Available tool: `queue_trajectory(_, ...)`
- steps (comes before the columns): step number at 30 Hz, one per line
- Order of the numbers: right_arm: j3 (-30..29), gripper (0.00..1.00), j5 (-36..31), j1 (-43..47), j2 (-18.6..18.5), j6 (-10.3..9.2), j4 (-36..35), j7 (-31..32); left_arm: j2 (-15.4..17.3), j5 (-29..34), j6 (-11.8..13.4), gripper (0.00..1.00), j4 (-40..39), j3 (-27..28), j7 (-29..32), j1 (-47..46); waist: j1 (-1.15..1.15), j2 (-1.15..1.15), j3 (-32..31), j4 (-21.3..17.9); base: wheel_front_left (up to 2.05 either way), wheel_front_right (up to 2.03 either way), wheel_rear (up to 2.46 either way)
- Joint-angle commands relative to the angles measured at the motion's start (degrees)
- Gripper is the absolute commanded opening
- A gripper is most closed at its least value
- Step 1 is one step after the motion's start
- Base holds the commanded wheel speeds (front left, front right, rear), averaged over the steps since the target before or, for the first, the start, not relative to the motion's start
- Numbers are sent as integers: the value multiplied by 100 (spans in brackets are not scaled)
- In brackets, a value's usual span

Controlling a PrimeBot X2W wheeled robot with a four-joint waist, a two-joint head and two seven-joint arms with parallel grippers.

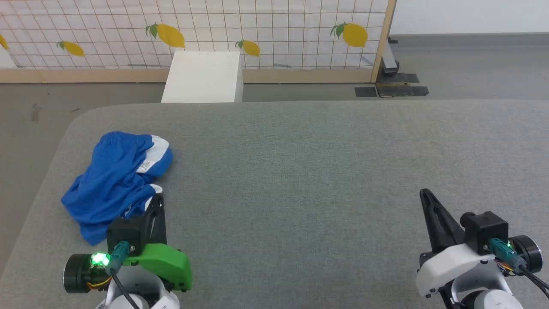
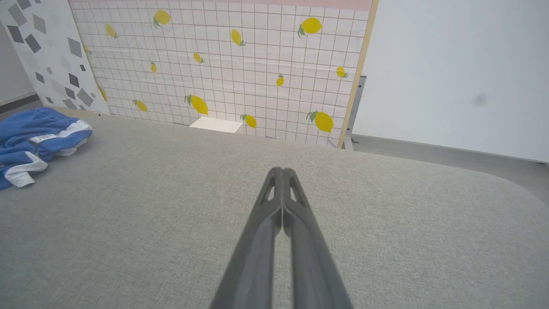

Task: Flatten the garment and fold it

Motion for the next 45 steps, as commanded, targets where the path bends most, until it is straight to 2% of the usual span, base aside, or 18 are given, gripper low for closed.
queue_trajectory(1,8,0,-36,-78,13,-9,-28,-1,-24,74,-7,0,-16,15,8,67,0,0,0,0,0,0,0)
queue_trajectory(28,8,0,-36,-78,13,-9,-28,-1,-24,74,-7,0,-16,15,8,67,0,0,0,0,0,0,0)
queue_trajectory(29,-1,100,0,0,0,0,0,0,0,0,0,100,0,-1,0,0,0,0,0,0,0,0,0)
queue_trajectory(30,-3,0,3,1,-1,0,1,-1,1,-4,0,0,1,-4,-1,0,0,0,0,0,0,0,0)
queue_trajectory(31,-2,100,3,1,-2,0,3,0,1,-18,0,100,1,-6,0,-2,0,0,0,0,0,0,0)
queue_trajectory(45,-74,100,158,62,-1,-1,42,-158,-1,-95,-4,100,99,-89,-156,27,0,0,5,2,0,0,0)
